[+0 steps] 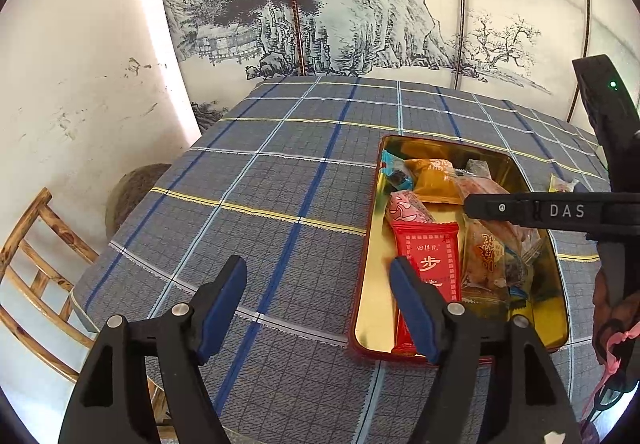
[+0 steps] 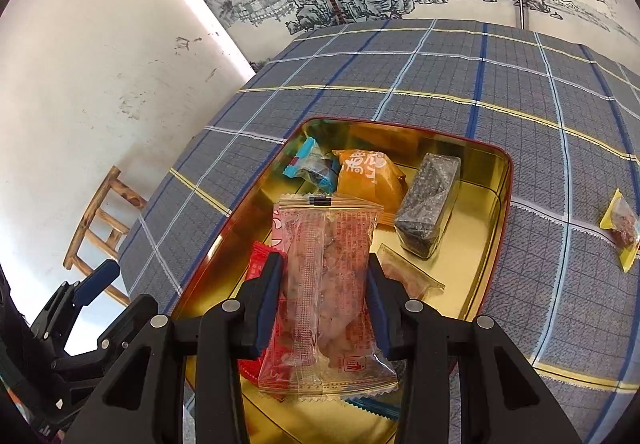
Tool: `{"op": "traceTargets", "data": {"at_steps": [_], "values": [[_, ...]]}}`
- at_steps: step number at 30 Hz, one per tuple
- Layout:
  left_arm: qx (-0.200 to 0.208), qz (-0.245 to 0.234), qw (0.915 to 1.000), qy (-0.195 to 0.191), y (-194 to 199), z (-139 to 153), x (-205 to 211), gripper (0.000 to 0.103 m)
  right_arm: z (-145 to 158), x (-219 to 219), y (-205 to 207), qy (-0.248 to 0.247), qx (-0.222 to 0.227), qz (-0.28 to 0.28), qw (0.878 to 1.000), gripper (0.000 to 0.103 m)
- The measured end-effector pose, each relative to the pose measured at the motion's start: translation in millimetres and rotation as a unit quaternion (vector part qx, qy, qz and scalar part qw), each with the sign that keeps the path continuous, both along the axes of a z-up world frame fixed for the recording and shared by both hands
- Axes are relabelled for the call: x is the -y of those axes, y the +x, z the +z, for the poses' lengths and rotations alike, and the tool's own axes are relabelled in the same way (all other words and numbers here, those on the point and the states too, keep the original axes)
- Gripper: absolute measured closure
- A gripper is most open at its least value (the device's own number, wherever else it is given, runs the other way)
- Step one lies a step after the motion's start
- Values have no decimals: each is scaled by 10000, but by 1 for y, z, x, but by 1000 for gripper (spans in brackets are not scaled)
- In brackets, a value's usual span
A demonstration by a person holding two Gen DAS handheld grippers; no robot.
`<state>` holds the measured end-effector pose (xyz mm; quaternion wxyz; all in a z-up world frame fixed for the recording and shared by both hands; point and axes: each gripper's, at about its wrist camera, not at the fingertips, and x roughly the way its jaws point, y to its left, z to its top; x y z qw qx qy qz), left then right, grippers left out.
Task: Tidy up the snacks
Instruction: 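Lower the orange cracker bag into the tin and open the right gripper, then grasp the yellow-wrapped candy with the left gripper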
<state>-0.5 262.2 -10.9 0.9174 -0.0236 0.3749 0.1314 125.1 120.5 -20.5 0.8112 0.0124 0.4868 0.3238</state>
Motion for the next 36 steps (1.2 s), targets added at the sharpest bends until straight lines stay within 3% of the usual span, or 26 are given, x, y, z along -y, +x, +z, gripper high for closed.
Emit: {"op": "traceTargets", "data": {"at_steps": [13,19,24,29,36], "values": [[4,-19,10000,57,-2,1,1,31,13,-8,9,134,214,-117,9996,61],[73,62,9999,118,-8,9,1,29,47,16,-9,304,902,-162,9953,60],[111,62,9998,166,-9,15,3,28,50,69,-38,22,1412,-414,9891,52],[104,-60,9996,247,-8,20,16,27,39,142,-49,-307,1433,-1032,9838,50],[120,-390,9981,472,-5,32,48,23,22,262,-45,-933,1320,-2226,9614,45]]}}
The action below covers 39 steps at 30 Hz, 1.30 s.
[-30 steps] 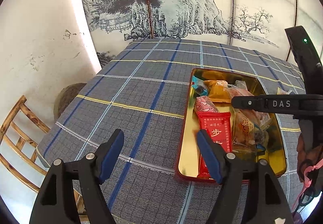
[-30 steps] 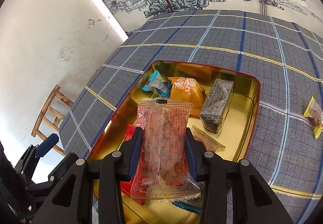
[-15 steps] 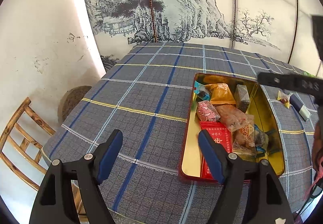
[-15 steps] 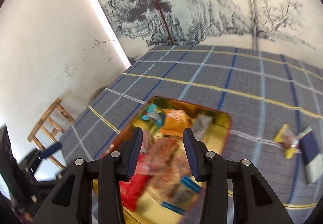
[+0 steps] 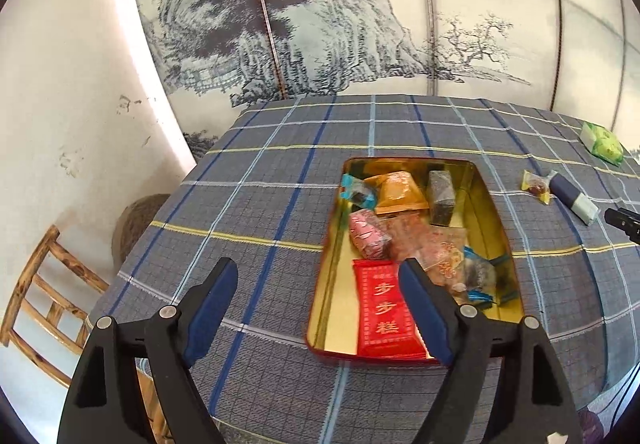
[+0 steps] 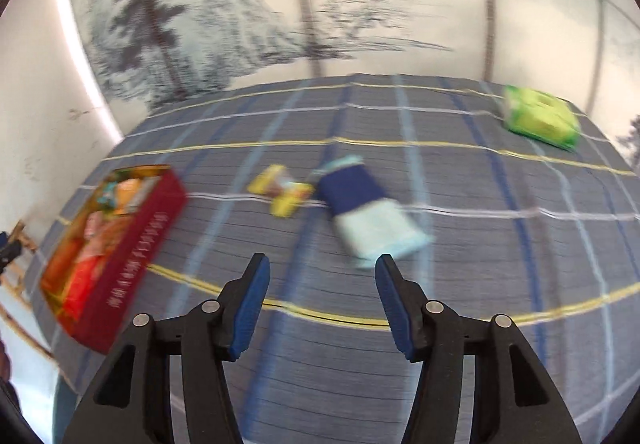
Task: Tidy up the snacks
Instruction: 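Grasp the yellow-wrapped candy with the left gripper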
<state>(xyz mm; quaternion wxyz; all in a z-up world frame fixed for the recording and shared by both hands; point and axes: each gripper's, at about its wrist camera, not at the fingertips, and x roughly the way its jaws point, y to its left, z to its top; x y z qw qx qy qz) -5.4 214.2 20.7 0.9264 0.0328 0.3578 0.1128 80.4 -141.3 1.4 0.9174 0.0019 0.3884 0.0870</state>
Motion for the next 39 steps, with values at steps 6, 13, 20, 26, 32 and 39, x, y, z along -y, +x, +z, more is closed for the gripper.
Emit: {"op": "traceTargets", "data": {"at_steps": [6,13,20,26,32,39], "values": [[53,-302,9990,325,7,10,38,19,-9,67,5,-277,-42,-663,9974,40],[40,-594,9964,602,22,15,80,17,-26,102,14,-267,-266,-943,9948,35],[-56,-951,9918,851,39,16,126,17,-39,120,14,51,-354,-994,9944,32],[-323,-1423,9854,872,58,10,167,17,-38,133,12,515,-293,-1090,9923,27],[-851,-1959,9761,410,94,-2,199,17,-36,134,8,665,-182,-1012,9925,25],[-1622,-2444,9555,-320,168,-23,226,17,-36,133,7,791,-194,-893,9927,24]]}}
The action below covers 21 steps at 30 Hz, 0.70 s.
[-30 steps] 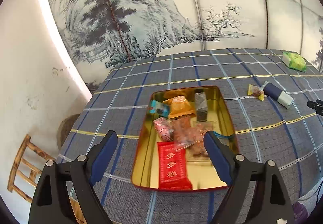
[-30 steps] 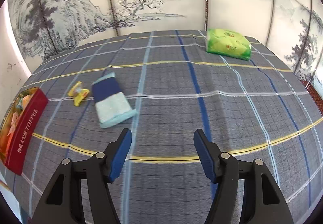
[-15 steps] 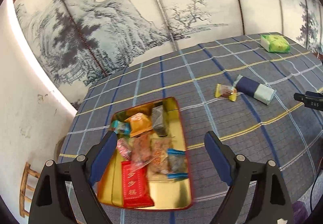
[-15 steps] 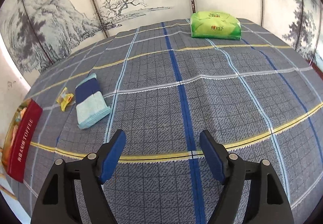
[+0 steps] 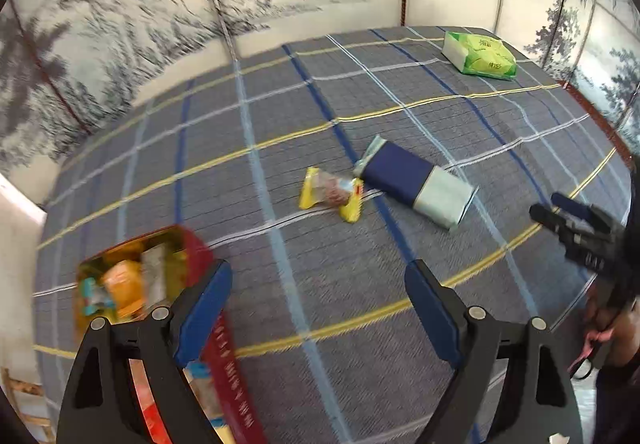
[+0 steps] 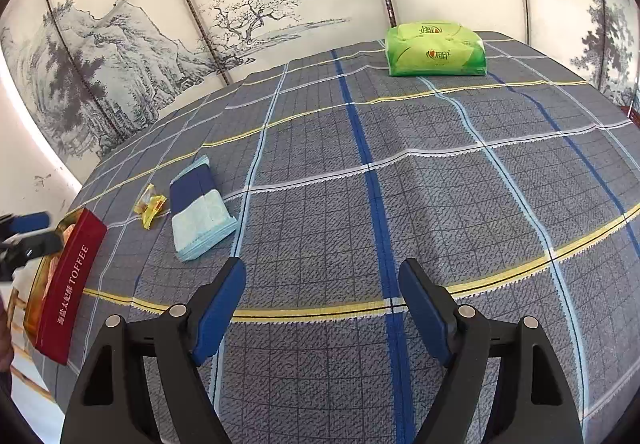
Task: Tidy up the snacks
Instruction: 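Grasp the yellow-wrapped candy with the left gripper, then carry the yellow candy toward the tin while the right gripper grasps the blue-and-white bar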
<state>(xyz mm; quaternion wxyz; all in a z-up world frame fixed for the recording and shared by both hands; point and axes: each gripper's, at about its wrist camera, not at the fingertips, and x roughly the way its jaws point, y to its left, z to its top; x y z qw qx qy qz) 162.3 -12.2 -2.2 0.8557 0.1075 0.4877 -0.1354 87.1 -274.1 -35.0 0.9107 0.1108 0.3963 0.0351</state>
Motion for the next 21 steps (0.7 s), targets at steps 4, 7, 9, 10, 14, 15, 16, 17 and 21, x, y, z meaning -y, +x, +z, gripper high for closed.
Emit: {"op": "traceTargets", "data": {"at_steps": [4,7,9,10,14,15,16,17,21], "values": [[-495,-150,9986,-136,51,-22,9,17,-1,3,0,130,11,46,9999,24],[-781,-318,9964,-94,82,-40,14,19,-1,4,0,224,13,63,9997,24],[-928,-390,9949,-104,96,-48,16,19,-2,4,1,249,4,90,9996,24],[-1029,-447,9936,-111,103,-53,17,19,-2,4,1,255,0,101,9996,24],[-1147,-411,9925,100,118,-70,23,26,-2,2,4,271,-17,157,9995,24],[-1222,-398,9917,88,118,-75,23,43,-2,2,5,274,-23,161,9995,24],[-1146,-375,9927,66,116,-74,24,64,-2,1,6,276,-32,163,9995,24],[-1092,-391,9932,45,114,-71,25,70,-3,1,7,274,-46,165,9995,24],[-974,-394,9943,186,92,-66,31,72,-3,0,8,248,-75,165,9995,23]]}}
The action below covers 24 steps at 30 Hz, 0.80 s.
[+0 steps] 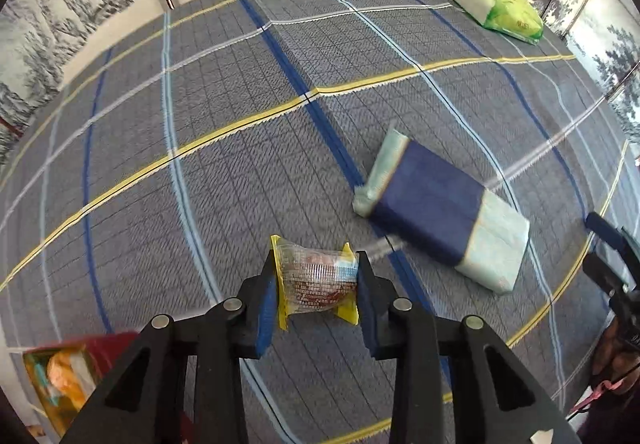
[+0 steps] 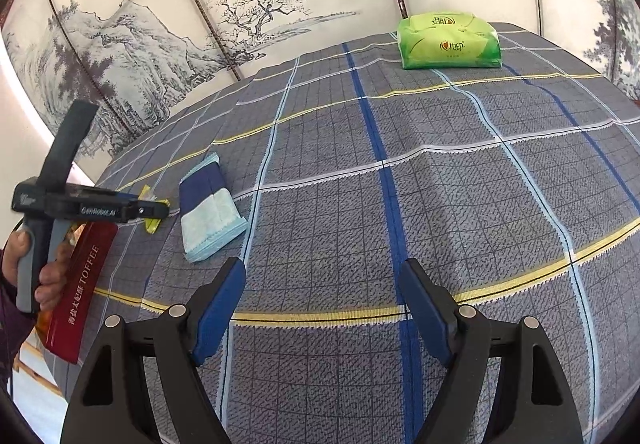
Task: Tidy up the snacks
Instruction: 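Carry the yellow candy toward the tin while the right gripper grasps the blue-and-white bar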
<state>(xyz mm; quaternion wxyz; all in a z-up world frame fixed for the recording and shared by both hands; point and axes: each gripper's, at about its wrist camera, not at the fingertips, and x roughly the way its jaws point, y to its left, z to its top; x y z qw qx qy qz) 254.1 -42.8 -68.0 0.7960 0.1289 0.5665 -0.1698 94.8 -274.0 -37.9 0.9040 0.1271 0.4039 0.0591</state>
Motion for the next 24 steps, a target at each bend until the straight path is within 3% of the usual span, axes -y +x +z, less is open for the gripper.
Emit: {"op": "traceTargets", "data": {"at_steps": [5,8,11,13,16,21,24], "values": [[83,94,9980,-619,-56,27,-8,72,1,-2,0,-19,23,46,10000,23],[65,161,9937,-1108,-92,45,-18,72,10,-21,1,22,171,767,9969,23],[162,198,9897,-1410,-121,60,-26,71,24,-53,15,-294,267,1406,9893,23],[204,291,9877,-1520,-133,67,-32,71,27,-76,34,-583,341,1860,9802,23],[209,406,9853,-1647,-148,74,-46,71,18,-103,62,-662,39,2334,9701,24],[393,681,9820,-1715,-160,86,-75,71,2,-134,89,-1199,-195,2509,9604,24],[500,781,9817,-1664,-163,90,-87,71,-6,-139,96,-1377,-298,2431,9597,34]]}}
